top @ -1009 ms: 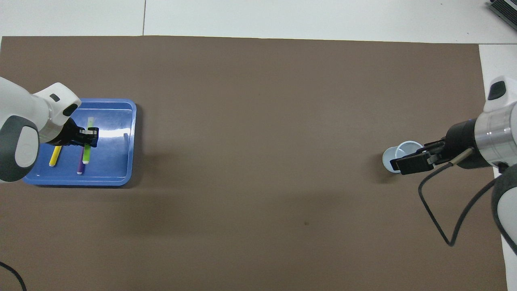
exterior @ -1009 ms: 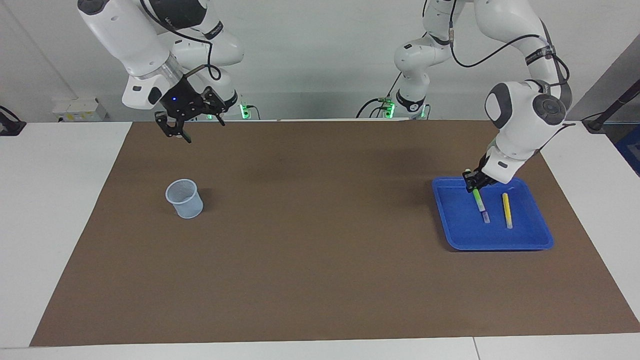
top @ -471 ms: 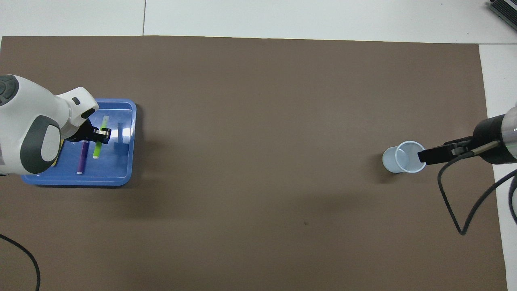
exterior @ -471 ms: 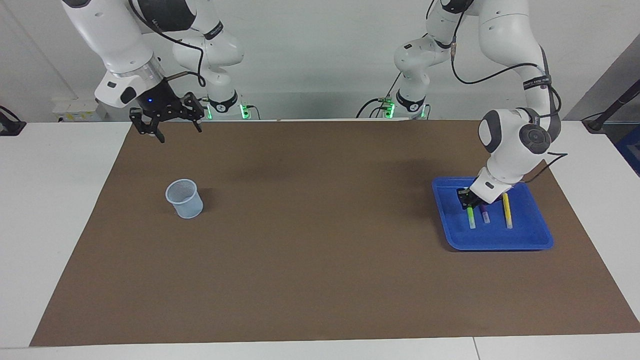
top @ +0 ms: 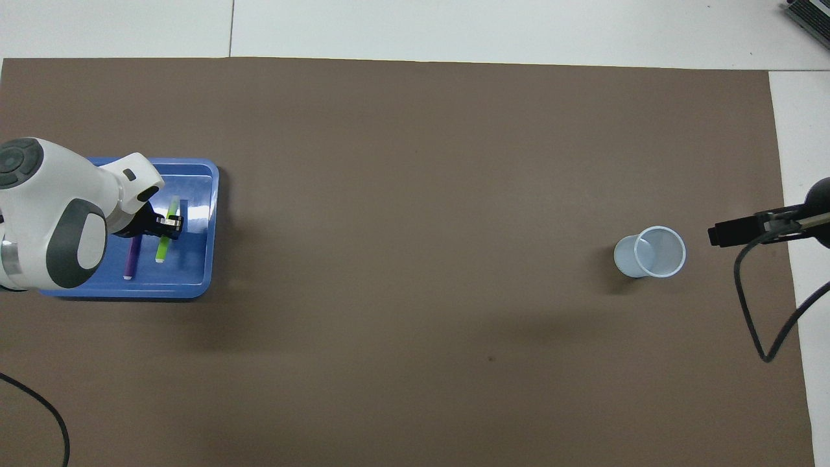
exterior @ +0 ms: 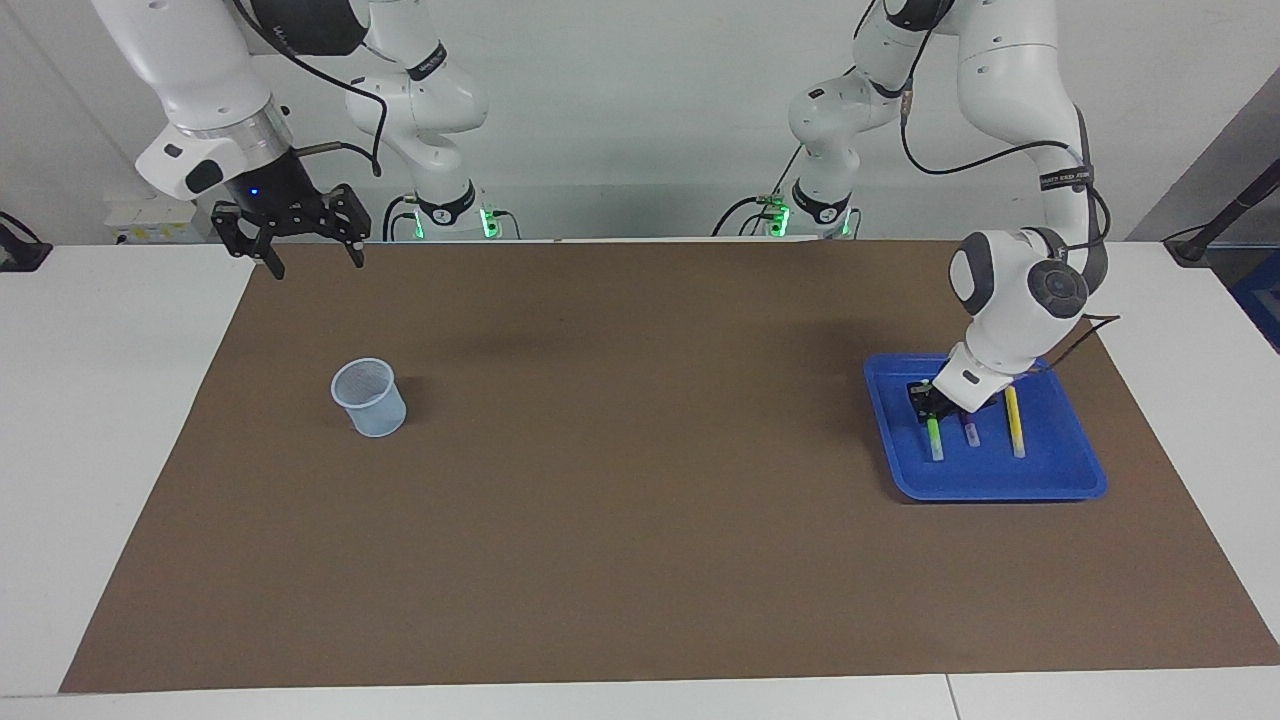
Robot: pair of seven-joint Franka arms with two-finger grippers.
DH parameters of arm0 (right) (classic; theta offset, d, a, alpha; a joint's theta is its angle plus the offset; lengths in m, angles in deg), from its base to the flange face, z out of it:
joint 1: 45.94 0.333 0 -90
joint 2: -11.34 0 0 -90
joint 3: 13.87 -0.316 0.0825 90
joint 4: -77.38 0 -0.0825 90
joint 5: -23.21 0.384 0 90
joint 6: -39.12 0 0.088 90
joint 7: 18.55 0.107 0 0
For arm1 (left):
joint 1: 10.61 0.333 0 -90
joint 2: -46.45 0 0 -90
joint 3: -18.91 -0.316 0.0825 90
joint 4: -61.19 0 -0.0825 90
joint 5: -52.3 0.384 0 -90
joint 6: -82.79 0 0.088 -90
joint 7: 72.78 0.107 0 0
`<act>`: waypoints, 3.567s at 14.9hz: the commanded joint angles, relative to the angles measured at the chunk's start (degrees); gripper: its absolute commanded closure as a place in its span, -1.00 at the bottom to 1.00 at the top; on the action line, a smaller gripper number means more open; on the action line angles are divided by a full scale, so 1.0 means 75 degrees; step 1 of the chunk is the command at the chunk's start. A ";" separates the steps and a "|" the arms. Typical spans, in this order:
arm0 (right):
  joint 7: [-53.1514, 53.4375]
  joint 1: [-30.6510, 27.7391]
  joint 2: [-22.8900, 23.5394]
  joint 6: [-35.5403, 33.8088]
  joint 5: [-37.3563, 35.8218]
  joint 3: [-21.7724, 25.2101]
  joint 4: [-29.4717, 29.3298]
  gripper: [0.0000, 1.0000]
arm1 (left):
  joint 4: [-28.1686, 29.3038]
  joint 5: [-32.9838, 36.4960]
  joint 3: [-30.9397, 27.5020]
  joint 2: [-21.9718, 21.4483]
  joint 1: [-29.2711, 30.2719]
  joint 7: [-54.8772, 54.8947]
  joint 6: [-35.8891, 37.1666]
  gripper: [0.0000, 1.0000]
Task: Right arm passes pens to left for tray arrangement
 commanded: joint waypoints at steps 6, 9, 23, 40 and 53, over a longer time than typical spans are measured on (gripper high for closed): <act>0.0413 -0.1280 0.0387 -0.0616 -0.0105 -0.1075 -0.0747 -1.00 | 0.0305 0.0138 0.0046 -0.0139 0.0116 -0.0193 -0.0211 -0.89; 0.0788 -0.1456 0.0387 -0.0663 -0.0105 -0.1252 -0.0747 -1.00 | 0.0060 0.0138 0.0046 -0.0255 0.0116 -0.0650 0.0244 -1.00; 0.1282 -0.1574 0.0410 -0.0640 -0.0105 -0.1674 -0.0723 -1.00 | -0.1477 -0.0460 0.0011 -0.2539 0.0140 -0.0627 0.4604 -1.00; 0.1223 -0.1573 0.0410 -0.0675 -0.0668 -0.1685 -0.0688 -1.00 | -0.3703 -0.1058 -0.3399 -0.1815 -0.3130 -0.0662 0.5720 -1.00; 0.1247 -0.1609 0.0492 -0.0745 -0.0246 -0.1627 -0.0899 -1.00 | -0.1700 -0.1046 -0.3375 -0.2764 -0.3083 -0.0639 0.5063 -1.00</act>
